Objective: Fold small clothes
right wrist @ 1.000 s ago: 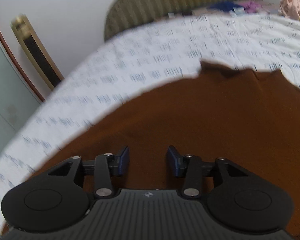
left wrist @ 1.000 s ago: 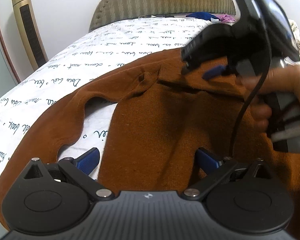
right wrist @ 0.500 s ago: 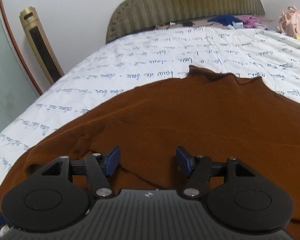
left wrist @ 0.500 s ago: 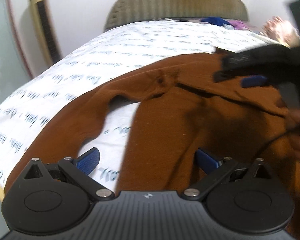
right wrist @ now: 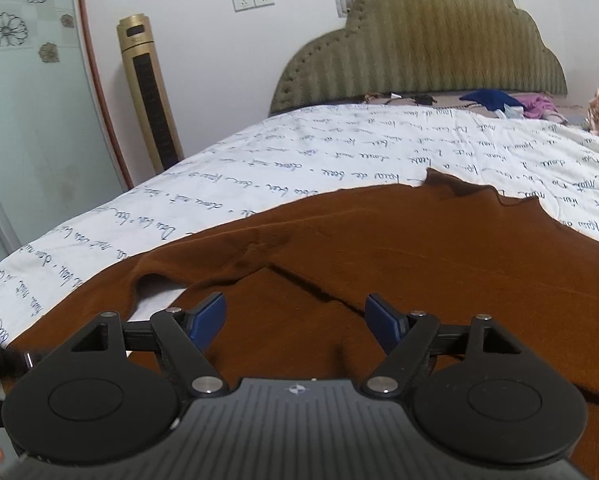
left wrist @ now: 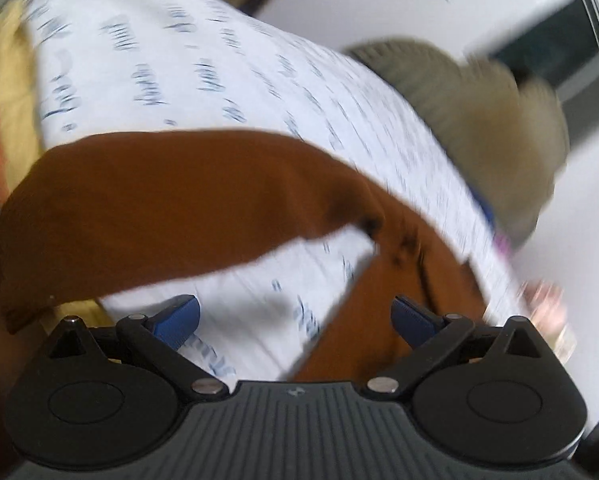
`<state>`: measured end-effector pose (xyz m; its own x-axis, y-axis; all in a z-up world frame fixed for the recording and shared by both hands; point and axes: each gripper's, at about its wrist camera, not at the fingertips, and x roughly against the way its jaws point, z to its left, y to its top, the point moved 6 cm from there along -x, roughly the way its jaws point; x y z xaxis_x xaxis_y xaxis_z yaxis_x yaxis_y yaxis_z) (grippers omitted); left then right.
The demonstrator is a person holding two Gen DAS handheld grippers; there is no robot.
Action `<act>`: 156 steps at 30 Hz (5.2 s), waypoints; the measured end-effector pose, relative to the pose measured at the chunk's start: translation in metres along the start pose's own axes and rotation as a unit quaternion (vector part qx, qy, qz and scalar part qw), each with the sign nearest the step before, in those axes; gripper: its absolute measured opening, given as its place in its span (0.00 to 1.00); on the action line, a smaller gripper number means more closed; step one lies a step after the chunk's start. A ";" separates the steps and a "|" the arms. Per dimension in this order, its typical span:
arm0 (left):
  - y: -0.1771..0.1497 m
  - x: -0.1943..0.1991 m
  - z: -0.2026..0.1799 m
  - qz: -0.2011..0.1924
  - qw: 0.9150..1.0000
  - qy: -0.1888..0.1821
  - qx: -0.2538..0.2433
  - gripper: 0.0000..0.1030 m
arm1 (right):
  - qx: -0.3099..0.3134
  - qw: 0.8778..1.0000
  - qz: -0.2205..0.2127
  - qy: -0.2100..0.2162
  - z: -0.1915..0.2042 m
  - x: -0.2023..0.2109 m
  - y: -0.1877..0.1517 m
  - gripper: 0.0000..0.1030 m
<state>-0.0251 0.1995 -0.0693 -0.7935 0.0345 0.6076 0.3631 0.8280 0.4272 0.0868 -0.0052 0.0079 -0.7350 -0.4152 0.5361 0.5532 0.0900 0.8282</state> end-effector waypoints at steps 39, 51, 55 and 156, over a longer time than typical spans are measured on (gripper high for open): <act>-0.057 -0.063 -0.165 0.036 0.875 -0.026 -0.483 0.07 | -0.126 0.988 -0.051 -0.076 -0.090 0.052 -0.015 0.82; -0.027 -0.048 -0.115 -0.008 0.892 0.046 -0.449 0.49 | -0.143 0.989 -0.019 0.038 -0.069 -0.001 0.023 0.82; -0.007 -0.045 -0.106 -0.025 0.904 0.068 -0.420 0.55 | -0.166 0.984 0.027 0.054 -0.052 -0.057 0.050 0.82; 0.026 -0.150 -0.172 -0.014 0.897 0.095 -0.431 0.75 | -0.366 0.923 -0.116 0.009 -0.231 -0.025 0.114 0.12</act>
<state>0.1875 0.1191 -0.0345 -0.7400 -0.1441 0.6570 0.6525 0.0831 0.7532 0.2590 -0.1932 0.0512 -0.8638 -0.3617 0.3506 0.5036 -0.6363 0.5844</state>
